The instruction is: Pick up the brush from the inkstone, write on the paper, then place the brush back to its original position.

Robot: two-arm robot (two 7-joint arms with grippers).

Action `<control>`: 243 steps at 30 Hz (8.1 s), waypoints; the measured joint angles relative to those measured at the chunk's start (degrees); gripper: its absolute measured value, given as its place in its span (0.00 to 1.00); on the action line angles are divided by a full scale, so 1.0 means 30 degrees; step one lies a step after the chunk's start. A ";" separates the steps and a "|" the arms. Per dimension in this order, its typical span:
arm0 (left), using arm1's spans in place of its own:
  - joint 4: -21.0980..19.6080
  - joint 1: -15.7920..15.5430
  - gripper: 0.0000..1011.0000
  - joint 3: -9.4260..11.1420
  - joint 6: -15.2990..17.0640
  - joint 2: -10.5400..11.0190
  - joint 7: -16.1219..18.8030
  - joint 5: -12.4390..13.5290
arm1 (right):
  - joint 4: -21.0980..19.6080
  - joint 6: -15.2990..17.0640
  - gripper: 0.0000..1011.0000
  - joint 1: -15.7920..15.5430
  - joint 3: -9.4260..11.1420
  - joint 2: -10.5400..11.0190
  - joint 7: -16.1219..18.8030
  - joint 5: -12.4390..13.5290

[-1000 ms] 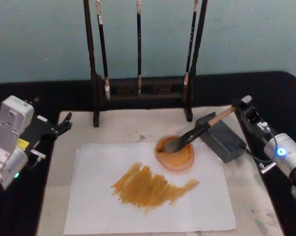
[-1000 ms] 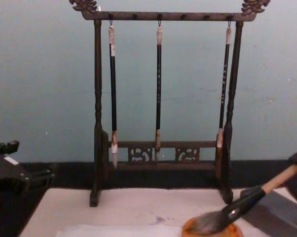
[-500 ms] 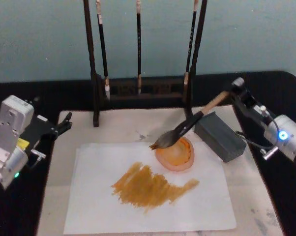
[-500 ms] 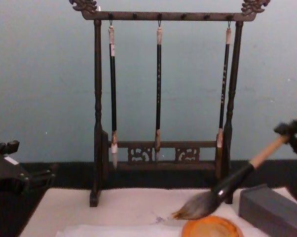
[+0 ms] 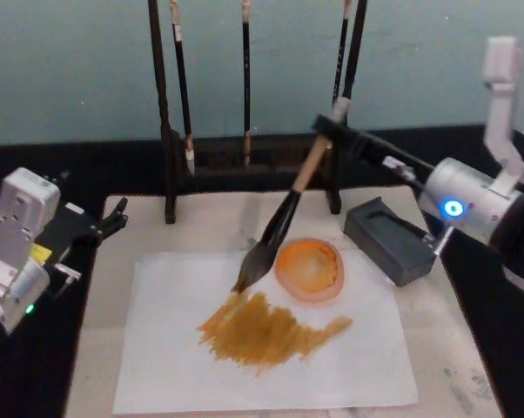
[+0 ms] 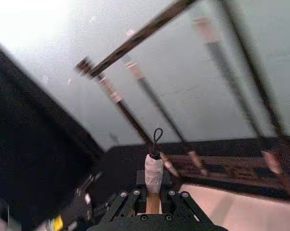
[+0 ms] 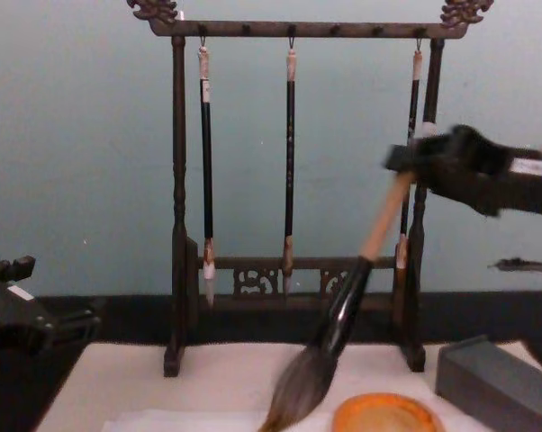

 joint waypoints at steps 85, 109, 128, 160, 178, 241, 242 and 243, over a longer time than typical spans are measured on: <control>0.0000 0.0000 1.00 0.0000 0.0000 0.0000 0.0000 0.0000 | -0.2911 0.0232 0.15 -0.1078 -0.1141 -0.0173 0.0818 -0.9714; 0.0000 0.0000 1.00 -0.0001 -0.0001 0.0000 0.0000 -0.0001 | -0.3839 0.0369 0.15 -0.1512 -0.0606 -0.0921 0.1837 -1.0246; 0.0001 -0.0001 1.00 -0.0001 0.0000 0.0000 0.0000 0.0000 | -0.3289 0.0723 0.15 -0.1828 -0.0862 -0.0795 0.2110 -1.0088; 0.0000 0.0000 1.00 0.0000 0.0000 0.0001 0.0000 0.0000 | -0.3119 0.0026 0.15 -0.2429 0.0555 -0.1181 0.1415 -0.9439; 0.0000 0.0000 1.00 -0.0001 0.0000 0.0001 0.0000 0.0000 | -0.2704 -0.0518 0.15 -0.4270 0.4651 -0.2350 -0.0559 -0.3186; 0.0000 0.0000 1.00 -0.0001 -0.0001 0.0000 0.0000 0.0000 | 0.5823 0.0366 0.15 -0.2611 0.5179 -0.2179 -0.0960 0.5460; 0.0000 0.0000 1.00 -0.0001 0.0000 0.0000 0.0000 0.0000 | 0.5869 0.0344 0.15 -0.2565 0.5131 -0.2185 -0.0979 0.5465; -0.0001 0.0000 1.00 0.0000 -0.0001 0.0000 0.0000 0.0001 | 0.5917 0.0316 0.15 -0.2517 0.5077 -0.2190 -0.1000 0.5470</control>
